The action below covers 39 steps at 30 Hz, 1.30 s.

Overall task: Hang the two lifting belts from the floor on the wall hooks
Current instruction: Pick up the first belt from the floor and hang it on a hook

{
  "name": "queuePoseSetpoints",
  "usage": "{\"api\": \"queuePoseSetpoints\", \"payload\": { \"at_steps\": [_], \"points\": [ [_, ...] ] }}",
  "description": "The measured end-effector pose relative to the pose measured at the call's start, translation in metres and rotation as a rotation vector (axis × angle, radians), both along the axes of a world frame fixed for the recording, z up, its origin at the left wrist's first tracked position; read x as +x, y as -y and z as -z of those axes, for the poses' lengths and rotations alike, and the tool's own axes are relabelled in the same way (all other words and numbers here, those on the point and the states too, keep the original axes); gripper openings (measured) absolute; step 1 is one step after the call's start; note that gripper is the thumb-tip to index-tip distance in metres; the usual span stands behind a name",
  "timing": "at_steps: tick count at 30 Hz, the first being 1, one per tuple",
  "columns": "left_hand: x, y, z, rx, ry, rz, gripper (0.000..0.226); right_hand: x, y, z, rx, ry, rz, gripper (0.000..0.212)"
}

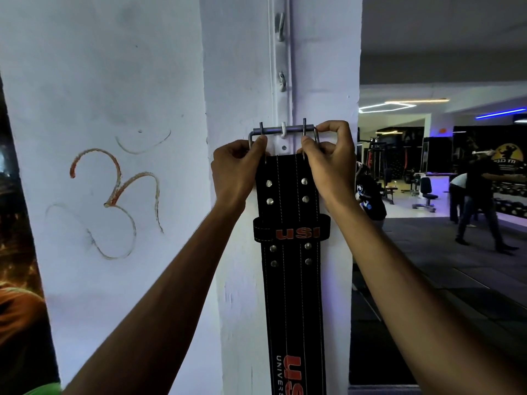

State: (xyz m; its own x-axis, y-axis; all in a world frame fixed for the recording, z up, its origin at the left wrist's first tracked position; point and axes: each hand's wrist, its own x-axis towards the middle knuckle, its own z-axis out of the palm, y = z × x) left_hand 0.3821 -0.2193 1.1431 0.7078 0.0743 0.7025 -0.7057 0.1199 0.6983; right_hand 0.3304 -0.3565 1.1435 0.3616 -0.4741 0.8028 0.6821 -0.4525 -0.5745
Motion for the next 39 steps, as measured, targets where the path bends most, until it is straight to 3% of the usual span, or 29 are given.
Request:
{"api": "queuePoseSetpoints", "payload": {
  "at_steps": [15, 19, 26, 30, 35, 39],
  "points": [
    [-0.015, -0.013, 0.025, 0.015, -0.07, 0.148, 0.023, -0.004, -0.006, 0.016, 0.062, 0.03, -0.035, 0.038],
    [-0.018, -0.019, 0.047, 0.1, -0.063, 0.191, 0.022, -0.008, -0.008, 0.036, 0.056, 0.064, -0.064, 0.043],
    [-0.019, -0.029, 0.085, 0.198, -0.091, 0.147, 0.022, -0.031, -0.012, 0.07, 0.017, 0.099, 0.08, 0.026],
    [-0.054, -0.046, 0.12, 0.267, -0.108, -0.023, 0.032, -0.071, -0.019, 0.124, -0.052, 0.125, 0.255, 0.023],
    [-0.096, -0.07, 0.162, 0.344, -0.098, -0.267, 0.012, -0.111, -0.044, 0.187, -0.257, 0.035, 0.331, 0.015],
    [-0.15, -0.108, 0.261, 0.415, -0.285, -0.344, 0.014, -0.153, -0.076, 0.289, -0.366, -0.229, 0.178, 0.017]
  ]
}}
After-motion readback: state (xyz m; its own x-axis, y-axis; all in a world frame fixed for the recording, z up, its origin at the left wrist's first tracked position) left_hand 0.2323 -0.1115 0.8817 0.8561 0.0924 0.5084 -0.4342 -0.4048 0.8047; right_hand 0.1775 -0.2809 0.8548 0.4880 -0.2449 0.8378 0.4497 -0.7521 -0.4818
